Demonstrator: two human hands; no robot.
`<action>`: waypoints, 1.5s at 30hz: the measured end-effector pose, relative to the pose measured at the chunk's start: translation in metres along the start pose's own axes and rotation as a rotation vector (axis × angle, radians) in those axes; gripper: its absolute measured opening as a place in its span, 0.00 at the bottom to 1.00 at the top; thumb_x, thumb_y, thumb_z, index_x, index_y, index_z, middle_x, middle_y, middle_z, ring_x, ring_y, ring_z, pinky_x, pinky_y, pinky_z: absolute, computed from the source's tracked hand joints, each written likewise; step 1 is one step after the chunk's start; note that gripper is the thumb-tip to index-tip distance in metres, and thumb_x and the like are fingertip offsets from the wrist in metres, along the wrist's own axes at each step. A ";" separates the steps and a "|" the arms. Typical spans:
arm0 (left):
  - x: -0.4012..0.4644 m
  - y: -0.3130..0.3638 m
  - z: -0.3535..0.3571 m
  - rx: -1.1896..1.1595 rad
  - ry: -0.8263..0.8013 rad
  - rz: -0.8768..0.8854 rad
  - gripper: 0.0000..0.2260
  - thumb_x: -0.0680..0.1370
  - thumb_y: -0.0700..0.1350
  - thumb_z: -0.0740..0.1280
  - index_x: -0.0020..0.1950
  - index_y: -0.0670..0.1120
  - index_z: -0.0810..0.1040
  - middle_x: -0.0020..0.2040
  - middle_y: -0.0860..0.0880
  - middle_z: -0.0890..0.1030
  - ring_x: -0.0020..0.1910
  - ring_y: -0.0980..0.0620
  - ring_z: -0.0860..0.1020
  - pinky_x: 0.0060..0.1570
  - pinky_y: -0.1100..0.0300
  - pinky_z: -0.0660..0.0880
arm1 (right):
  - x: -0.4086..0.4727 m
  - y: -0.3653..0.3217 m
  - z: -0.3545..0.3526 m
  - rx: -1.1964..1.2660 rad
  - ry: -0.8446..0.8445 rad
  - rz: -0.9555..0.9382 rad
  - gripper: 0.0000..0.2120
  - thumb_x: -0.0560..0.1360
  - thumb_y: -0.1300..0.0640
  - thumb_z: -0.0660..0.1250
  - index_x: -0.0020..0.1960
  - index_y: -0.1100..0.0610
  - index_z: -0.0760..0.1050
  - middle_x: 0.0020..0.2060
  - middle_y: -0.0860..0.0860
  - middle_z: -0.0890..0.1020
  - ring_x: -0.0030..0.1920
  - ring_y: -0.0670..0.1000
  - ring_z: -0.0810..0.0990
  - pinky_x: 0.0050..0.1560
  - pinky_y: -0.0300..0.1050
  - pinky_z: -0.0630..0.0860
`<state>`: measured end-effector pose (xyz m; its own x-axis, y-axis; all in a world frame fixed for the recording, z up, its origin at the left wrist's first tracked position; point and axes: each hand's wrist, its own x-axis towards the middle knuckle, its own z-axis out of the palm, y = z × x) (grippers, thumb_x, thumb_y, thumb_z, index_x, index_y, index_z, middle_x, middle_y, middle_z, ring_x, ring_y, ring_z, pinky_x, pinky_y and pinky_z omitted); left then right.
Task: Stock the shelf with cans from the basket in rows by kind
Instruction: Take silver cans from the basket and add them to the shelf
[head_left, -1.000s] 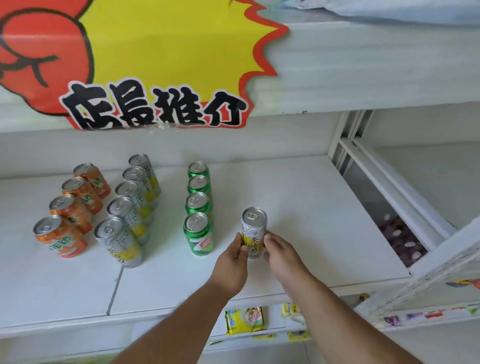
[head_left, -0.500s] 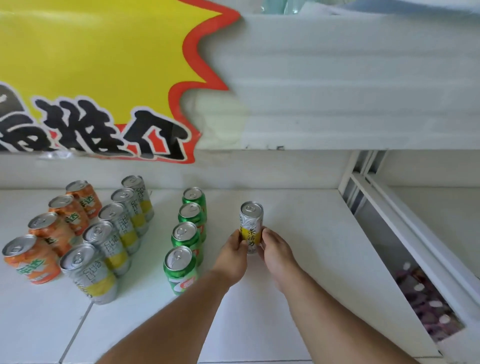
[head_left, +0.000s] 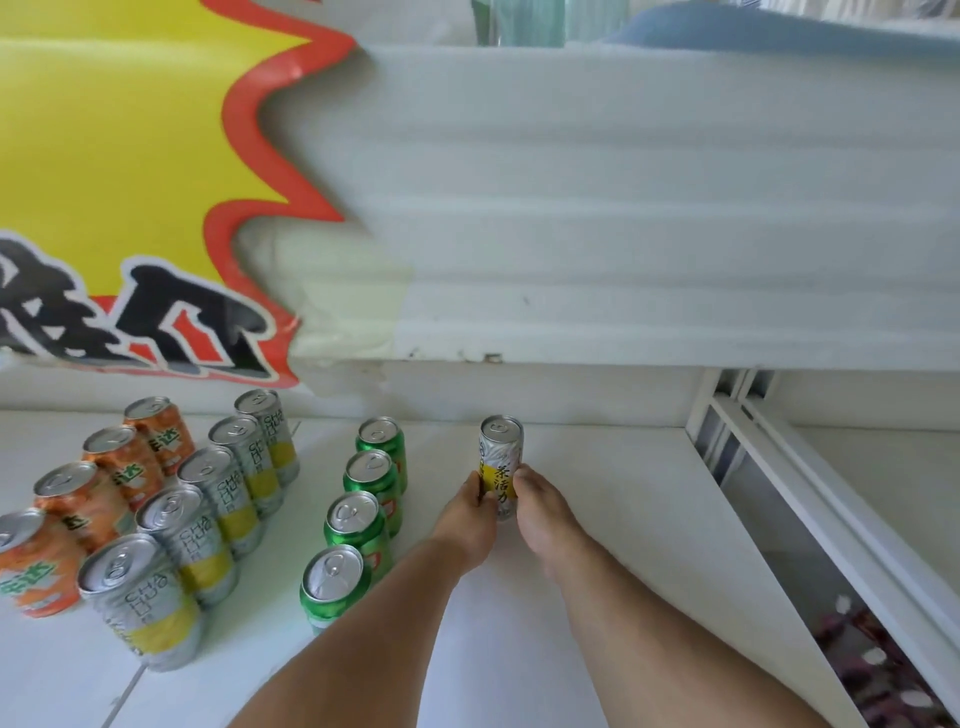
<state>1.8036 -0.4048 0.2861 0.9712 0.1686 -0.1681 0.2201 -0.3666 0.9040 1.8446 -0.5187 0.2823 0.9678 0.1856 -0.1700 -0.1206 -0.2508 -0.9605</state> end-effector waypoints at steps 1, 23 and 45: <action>0.001 0.000 0.000 0.006 0.004 0.001 0.15 0.82 0.47 0.55 0.67 0.58 0.71 0.60 0.52 0.81 0.58 0.50 0.77 0.57 0.55 0.73 | 0.001 0.001 0.000 -0.019 -0.004 -0.001 0.17 0.85 0.55 0.52 0.61 0.56 0.79 0.59 0.54 0.83 0.62 0.53 0.79 0.59 0.46 0.72; -0.198 0.003 -0.061 0.011 -0.151 0.013 0.24 0.86 0.47 0.55 0.82 0.47 0.55 0.80 0.53 0.60 0.76 0.60 0.59 0.61 0.78 0.54 | -0.168 0.001 0.045 0.271 0.134 0.132 0.15 0.86 0.50 0.60 0.71 0.50 0.74 0.64 0.44 0.78 0.60 0.45 0.79 0.76 0.54 0.70; -0.505 -0.309 -0.378 0.059 0.228 -0.386 0.22 0.84 0.48 0.60 0.77 0.44 0.67 0.73 0.47 0.73 0.71 0.52 0.72 0.66 0.66 0.64 | -0.425 -0.018 0.368 -0.358 -0.513 0.260 0.25 0.83 0.50 0.66 0.78 0.56 0.68 0.71 0.50 0.77 0.69 0.48 0.76 0.69 0.44 0.70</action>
<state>1.2112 -0.0308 0.2401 0.7739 0.4978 -0.3916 0.5732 -0.2876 0.7673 1.3542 -0.2430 0.2906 0.6791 0.4824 -0.5533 -0.1688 -0.6309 -0.7573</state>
